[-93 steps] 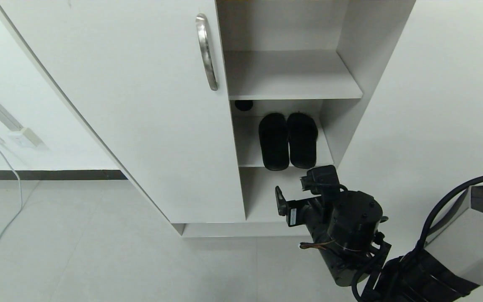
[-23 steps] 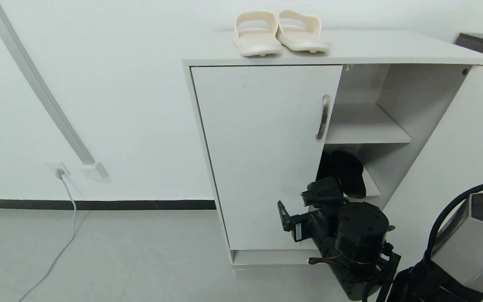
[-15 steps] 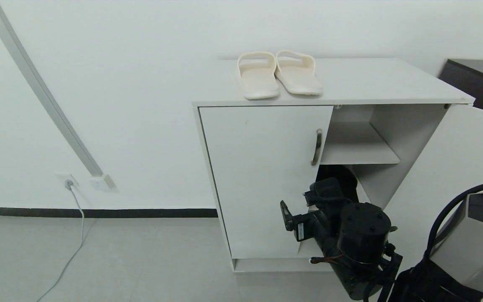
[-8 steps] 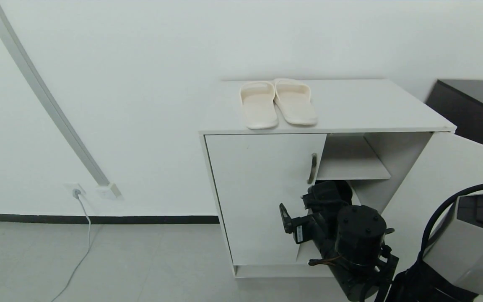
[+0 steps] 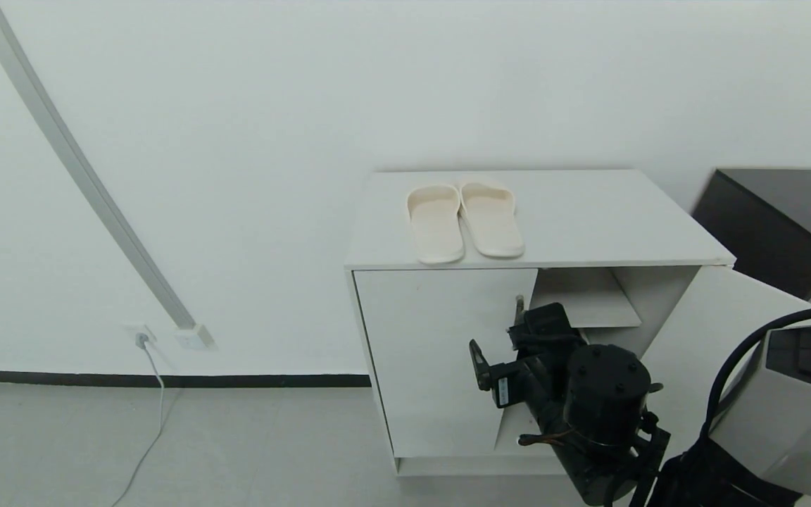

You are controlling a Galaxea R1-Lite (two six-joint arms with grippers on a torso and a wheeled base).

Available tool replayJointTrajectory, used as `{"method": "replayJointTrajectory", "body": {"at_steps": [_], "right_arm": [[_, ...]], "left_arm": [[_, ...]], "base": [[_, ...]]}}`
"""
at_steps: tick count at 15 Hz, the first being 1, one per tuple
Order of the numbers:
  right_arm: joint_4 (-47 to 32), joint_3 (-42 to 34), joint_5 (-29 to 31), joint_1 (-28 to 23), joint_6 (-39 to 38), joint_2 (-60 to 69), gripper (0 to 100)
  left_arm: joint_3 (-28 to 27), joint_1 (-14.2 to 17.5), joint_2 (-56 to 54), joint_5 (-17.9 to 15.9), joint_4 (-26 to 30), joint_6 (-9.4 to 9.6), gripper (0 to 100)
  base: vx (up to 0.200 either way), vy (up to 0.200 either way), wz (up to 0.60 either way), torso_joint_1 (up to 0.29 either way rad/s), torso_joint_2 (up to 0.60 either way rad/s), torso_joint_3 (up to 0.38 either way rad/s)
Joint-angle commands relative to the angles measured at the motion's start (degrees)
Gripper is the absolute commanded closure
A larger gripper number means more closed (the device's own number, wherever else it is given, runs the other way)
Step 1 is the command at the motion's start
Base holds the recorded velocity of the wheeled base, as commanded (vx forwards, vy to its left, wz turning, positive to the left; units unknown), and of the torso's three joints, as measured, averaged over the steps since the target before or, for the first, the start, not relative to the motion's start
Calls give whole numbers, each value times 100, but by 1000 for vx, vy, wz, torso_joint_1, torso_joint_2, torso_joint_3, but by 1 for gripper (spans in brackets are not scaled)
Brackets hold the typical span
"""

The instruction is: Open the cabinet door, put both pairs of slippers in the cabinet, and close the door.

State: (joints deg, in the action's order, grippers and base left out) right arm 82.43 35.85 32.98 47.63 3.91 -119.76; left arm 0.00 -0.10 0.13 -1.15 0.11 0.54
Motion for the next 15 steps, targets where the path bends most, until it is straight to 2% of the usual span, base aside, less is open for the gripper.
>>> {"method": "replayJointTrajectory", "body": {"at_steps": [1, 5, 7, 9, 11, 15], "right_arm": [[1, -8, -2, 1, 4, 5, 0], [326, -175, -292, -17, 31, -3, 0], [695, -351, -353, -8, 496, 5, 0], [757, -307, -388, -8, 611, 155, 0], [-149, 45, -406, 1, 356, 454, 0], [-3172, 1468, -388, 45, -699, 1201, 0]], "left_arm": [[0, 1, 4, 0, -2, -1, 100], [0, 1, 4, 0, -2, -1, 100], [0, 1, 4, 0, -2, -1, 100], [0, 1, 4, 0, -2, -1, 100], [0, 1, 4, 0, -2, 8, 100], [0, 1, 4, 0, -2, 43, 100]], "base": [[0, 0, 0, 251, -583, -330], [0, 0, 0, 226, -530, -282], [0, 0, 0, 18, -47, -31], [0, 0, 0, 0, 0, 0], [0, 0, 0, 0, 0, 0], [0, 0, 0, 0, 0, 0]]}}
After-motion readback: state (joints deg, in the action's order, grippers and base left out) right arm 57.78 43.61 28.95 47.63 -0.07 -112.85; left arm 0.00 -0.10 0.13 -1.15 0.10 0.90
